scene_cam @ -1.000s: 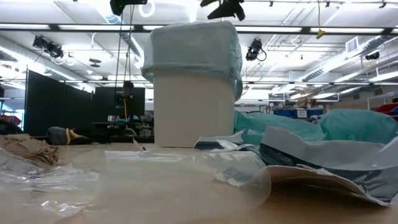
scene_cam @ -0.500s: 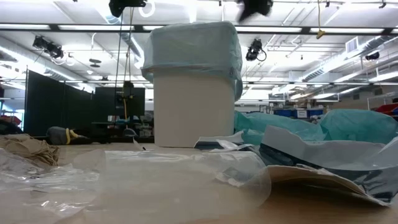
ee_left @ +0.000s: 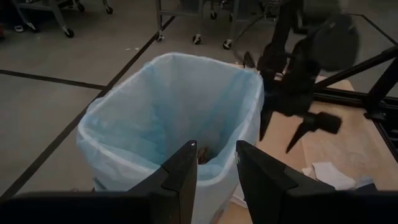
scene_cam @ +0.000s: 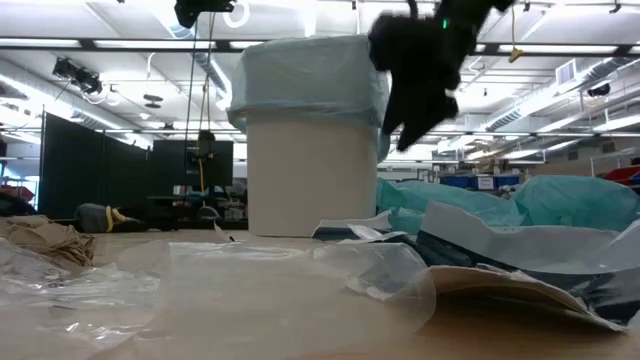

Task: Place trash/remove bag and relplace
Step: Put the white magazine paper into the trash bin

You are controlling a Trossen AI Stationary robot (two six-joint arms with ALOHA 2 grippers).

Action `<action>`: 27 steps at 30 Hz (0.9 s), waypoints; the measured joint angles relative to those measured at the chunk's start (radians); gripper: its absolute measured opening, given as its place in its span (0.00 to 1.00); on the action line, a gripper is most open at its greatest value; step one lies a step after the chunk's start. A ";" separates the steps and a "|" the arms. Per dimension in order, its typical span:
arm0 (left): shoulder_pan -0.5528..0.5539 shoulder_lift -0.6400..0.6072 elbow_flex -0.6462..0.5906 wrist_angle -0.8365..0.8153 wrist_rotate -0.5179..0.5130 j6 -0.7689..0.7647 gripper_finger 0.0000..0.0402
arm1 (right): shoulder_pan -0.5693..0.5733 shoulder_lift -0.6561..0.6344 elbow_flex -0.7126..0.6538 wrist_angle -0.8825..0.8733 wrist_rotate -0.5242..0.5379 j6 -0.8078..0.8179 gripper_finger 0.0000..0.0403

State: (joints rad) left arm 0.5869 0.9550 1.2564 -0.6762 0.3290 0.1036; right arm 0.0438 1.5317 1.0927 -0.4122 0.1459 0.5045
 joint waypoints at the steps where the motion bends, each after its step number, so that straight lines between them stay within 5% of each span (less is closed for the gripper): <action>1: 0.000 0.000 0.000 0.000 0.000 0.000 0.30 | -0.004 0.000 -0.025 0.044 0.000 0.003 0.66; 8: 0.000 0.000 0.000 0.000 0.000 0.000 0.30 | -0.045 0.001 -0.218 0.311 0.046 0.093 0.66; 16: 0.000 0.000 0.000 0.000 0.000 0.000 0.30 | -0.076 0.000 -0.270 0.515 -0.009 0.153 0.65; 21: 0.000 0.000 0.000 -0.004 0.000 0.000 0.30 | 0.021 0.000 -0.269 0.582 -0.093 0.215 0.62; 27: 0.000 0.000 0.000 -0.004 -0.001 0.000 0.30 | 0.135 0.021 -0.318 0.549 0.051 0.374 0.61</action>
State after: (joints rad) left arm 0.5873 0.9550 1.2564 -0.6802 0.3284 0.1036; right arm 0.1792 1.5523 0.7745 0.1370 0.1972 0.8787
